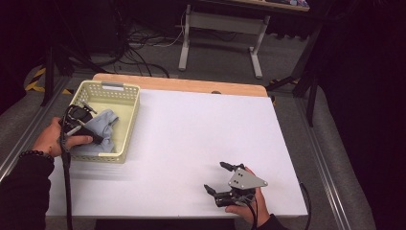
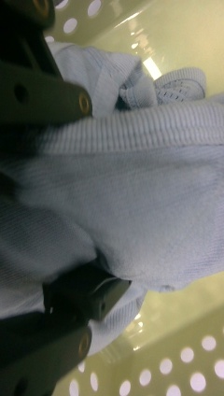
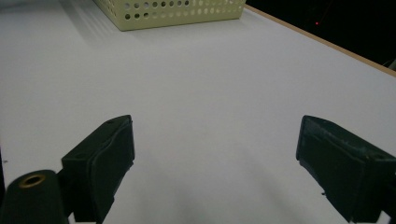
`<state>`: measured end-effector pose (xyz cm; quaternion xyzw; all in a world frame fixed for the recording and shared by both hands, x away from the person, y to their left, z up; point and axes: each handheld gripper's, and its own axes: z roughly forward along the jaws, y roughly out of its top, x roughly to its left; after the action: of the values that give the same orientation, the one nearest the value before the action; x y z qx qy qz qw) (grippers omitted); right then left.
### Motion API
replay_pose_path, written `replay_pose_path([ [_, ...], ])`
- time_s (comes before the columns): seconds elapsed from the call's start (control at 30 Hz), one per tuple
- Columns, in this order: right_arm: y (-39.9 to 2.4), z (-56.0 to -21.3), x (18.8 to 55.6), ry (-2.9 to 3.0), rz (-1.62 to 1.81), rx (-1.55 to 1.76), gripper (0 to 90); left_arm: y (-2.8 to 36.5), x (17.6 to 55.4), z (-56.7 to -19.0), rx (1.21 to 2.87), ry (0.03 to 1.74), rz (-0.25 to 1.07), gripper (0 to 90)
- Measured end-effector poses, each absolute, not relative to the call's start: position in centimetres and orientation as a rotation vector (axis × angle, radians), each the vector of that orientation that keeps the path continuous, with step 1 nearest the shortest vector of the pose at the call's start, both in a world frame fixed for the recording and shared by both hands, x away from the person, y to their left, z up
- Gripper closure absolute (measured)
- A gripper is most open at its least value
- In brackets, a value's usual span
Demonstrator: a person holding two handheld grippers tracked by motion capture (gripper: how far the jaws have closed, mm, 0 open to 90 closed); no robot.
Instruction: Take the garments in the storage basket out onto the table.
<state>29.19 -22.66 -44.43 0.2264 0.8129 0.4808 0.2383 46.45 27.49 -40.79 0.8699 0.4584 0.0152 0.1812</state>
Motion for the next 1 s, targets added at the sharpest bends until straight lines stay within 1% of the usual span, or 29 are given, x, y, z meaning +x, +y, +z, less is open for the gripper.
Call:
replay_pose_path([
  [0.07, -22.6, -44.5, 29.2, 2.23, 1.312, 0.618, 12.1, 27.6, 46.3, -40.7, 2.444, 1.289, 0.041, 52.4],
  [0.13, -22.6, -44.6, 29.3, 2.236, 1.301, 0.622, 13.3, 27.6, 46.2, -40.6, 2.44, 1.273, 0.04, 58.0],
  [0.23, -22.6, -44.6, 29.3, 2.232, 1.282, 0.62, 14.8, 27.8, 45.9, -40.3, 2.425, 1.257, 0.073, 61.3],
  [0.33, -22.7, -44.6, 29.4, 2.221, 1.285, 0.626, 15.2, 27.8, 45.5, -39.5, 2.379, 1.246, 0.149, 63.7],
  [0.4, -22.8, -44.5, 29.4, 2.217, 1.284, 0.629, 15.2, 27.7, 45.1, -38.6, 2.328, 1.232, 0.254, 64.5],
  [0.47, -22.9, -44.5, 29.4, 2.21, 1.281, 0.635, 15.3, 27.7, 44.8, -38.0, 2.272, 1.218, 0.288, 65.3],
  [0.6, -22.9, -44.4, 29.4, 2.198, 1.278, 0.64, 15.3, 27.4, 43.9, -36.7, 2.148, 1.207, 0.451, 65.4],
  [0.63, -22.9, -44.4, 29.4, 2.198, 1.278, 0.64, 15.3, 27.4, 43.9, -36.7, 2.148, 1.207, 0.451, 65.4],
  [0.7, -23.2, -44.3, 29.5, 2.177, 1.281, 0.644, 15.4, 27.1, 43.1, -35.9, 2.043, 1.172, 0.526, 65.4],
  [0.9, -24.0, -44.0, 29.8, 2.131, 1.287, 0.664, 15.6, 25.8, 42.0, -34.8, 1.95, 1.092, 0.628, 65.4],
  [1.0, -24.9, -43.9, 30.1, 2.096, 1.297, 0.699, 15.6, 25.3, 41.6, -34.4, 1.906, 1.057, 0.648, 65.5],
])
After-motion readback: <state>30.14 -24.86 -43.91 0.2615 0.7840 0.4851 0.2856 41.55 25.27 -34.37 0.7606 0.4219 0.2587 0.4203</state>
